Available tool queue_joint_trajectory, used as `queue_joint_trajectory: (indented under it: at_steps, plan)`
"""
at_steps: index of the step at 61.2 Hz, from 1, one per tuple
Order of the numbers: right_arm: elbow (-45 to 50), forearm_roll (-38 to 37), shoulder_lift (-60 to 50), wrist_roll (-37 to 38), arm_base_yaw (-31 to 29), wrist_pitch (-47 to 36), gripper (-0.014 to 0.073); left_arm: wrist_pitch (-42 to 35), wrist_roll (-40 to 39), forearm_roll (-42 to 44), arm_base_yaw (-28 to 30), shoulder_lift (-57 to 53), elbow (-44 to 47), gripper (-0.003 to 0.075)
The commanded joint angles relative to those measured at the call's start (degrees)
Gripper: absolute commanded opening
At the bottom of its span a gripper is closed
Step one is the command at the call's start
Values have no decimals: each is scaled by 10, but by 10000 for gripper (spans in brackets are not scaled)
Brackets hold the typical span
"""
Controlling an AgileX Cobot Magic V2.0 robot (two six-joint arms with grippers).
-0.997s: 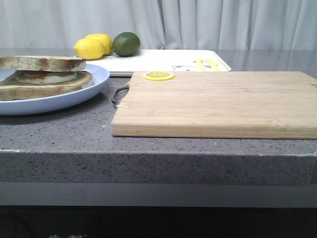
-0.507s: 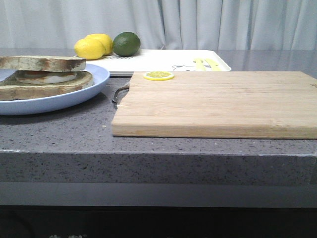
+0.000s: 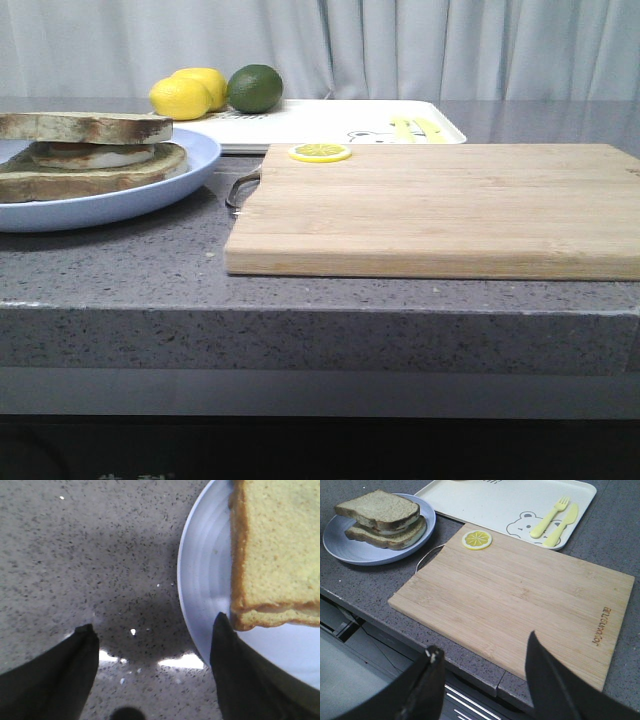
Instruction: Place bread and move sandwich to tray
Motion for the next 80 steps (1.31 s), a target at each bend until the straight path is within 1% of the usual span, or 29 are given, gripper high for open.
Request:
queue_joint_trajectory:
  at_steps: [1,5,9,17,22,35,50,63,72,80]
  plan:
    - [-13,-2,2,2,-1,-44,391,-5,60,-93,30,22,-37,470]
    - [-13,-2,2,2,-1,-44,391,-5,95,-141,48,45,-40,470]
    - [-13,-2,2,2,-1,-44,391,-7,109,-177,61,64,-42,470]
    - [-13,-2,2,2,-1,-44,391,-8,110,-184,65,98,-42,469]
    - [-13,-2,2,2,-1,-44,391,-9,113,-191,65,113,-42,447]
    - [-13,-2,2,2,-1,-44,391,-23,123,-235,65,142,-42,338]
    - [-13,-2,2,2,-1,-44,391,-29,123,-243,65,160,-42,214]
    - [-13,-2,2,2,-1,-44,391,-37,123,-248,65,160,-42,71]
    - [-13,-2,2,2,-1,-44,391,-34,123,-258,65,157,-46,-11]
    - [-13,-2,2,2,-1,-44,391,-12,123,-280,63,156,-69,-20]
